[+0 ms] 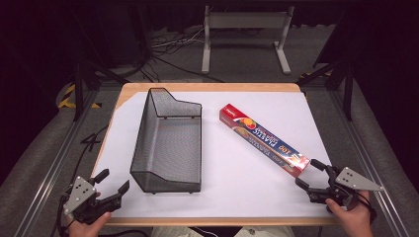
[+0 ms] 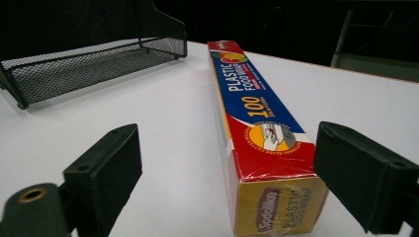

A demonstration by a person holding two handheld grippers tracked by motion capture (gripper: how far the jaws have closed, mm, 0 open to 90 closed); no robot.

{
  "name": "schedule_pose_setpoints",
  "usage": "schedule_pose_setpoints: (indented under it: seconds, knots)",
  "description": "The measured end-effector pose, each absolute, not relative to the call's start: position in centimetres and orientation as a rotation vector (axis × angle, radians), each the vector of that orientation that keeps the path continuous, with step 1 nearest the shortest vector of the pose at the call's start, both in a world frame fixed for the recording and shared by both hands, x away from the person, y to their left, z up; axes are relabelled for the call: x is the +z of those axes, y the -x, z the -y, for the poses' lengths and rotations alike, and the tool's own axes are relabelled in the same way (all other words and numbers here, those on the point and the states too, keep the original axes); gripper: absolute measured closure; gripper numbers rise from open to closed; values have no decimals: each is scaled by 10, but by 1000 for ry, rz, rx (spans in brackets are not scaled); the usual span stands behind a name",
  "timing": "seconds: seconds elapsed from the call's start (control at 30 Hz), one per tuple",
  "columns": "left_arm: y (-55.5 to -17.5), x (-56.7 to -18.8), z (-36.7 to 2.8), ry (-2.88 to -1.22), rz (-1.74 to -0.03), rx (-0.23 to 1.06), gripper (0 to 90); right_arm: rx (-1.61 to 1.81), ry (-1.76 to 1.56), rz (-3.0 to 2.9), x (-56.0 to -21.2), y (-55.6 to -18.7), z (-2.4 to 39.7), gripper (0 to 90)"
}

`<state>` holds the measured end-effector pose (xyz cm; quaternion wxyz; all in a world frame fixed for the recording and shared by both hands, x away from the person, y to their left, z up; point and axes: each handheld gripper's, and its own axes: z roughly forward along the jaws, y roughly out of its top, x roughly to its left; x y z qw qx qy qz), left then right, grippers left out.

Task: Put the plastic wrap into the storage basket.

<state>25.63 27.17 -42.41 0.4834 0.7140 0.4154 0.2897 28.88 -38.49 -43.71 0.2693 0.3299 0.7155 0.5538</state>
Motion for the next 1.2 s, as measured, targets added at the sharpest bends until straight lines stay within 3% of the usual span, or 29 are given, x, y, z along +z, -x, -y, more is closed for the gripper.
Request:
schedule_pose_setpoints:
  seconds: [0.23,0.4,0.77,1.2]
  knots:
    - [-258,-425,-273,-1738,-1006,678,229,1533,-862,-1973,-439,-293,379,35]
    - [-257,-425,-273,-1740,-1007,681,229,1494,-842,-1986,-434,-292,371,55]
    - [-258,-424,-268,-1766,-1001,684,228,1436,-849,-2073,-382,-324,348,174]
    - [-258,-425,-269,-1770,-1003,684,228,1359,-866,-2180,-345,-367,325,184]
